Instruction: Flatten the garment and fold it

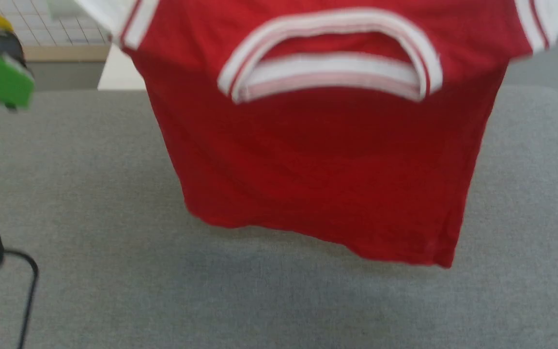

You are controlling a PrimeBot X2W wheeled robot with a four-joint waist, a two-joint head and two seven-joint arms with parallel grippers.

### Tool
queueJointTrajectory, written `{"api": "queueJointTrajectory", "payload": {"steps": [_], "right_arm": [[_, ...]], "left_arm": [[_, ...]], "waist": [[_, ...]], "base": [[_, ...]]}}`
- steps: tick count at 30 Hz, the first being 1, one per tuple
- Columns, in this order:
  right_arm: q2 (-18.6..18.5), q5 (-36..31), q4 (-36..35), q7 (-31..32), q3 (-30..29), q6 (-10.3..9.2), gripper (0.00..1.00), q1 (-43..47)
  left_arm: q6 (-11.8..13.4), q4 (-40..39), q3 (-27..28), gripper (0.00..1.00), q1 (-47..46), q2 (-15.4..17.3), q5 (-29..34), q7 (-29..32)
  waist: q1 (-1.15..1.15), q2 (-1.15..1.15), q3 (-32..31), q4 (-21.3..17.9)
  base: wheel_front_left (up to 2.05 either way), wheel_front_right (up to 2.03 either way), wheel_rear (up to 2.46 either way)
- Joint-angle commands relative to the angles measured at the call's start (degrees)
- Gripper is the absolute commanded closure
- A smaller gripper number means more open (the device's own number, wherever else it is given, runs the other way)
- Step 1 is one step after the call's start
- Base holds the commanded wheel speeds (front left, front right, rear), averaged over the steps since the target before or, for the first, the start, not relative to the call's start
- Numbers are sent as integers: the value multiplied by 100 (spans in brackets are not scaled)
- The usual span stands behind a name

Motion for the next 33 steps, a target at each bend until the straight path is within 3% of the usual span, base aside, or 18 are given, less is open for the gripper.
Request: {"api": "queueJointTrajectory", "payload": {"steps": [1,8,13,19,26,33], "right_arm": [[-52,-75,154,-61,105,-8,100,-314],[-114,-458,1511,-669,585,-8,100,-2132],[-5,-775,2578,-1283,869,-8,100,-3272],[150,-1105,3592,-2201,1003,-8,100,-4263],[346,-1150,4465,-2736,1208,-8,100,-4539],[412,-955,5080,-3019,1600,-8,100,-3660]], "left_arm": [[-63,200,-39,100,-336,69,40,19],[-276,1945,-431,100,-2282,122,441,-315],[-330,3120,-623,100,-3576,-49,643,-725],[-366,4078,-781,100,-4652,-94,952,-1381],[-444,4878,-998,100,-4900,-269,947,-1861],[-493,5413,-1218,100,-3853,-418,796,-2280]], "waist": [[0,0,479,-128],[0,0,1432,-247],[0,0,1983,-302],[0,0,2406,-289],[0,0,2623,-138],[0,0,2453,-9]], "base": [[0,0,0],[0,0,0],[0,0,0],[0,0,0],[0,0,0],[0,0,0]]}}
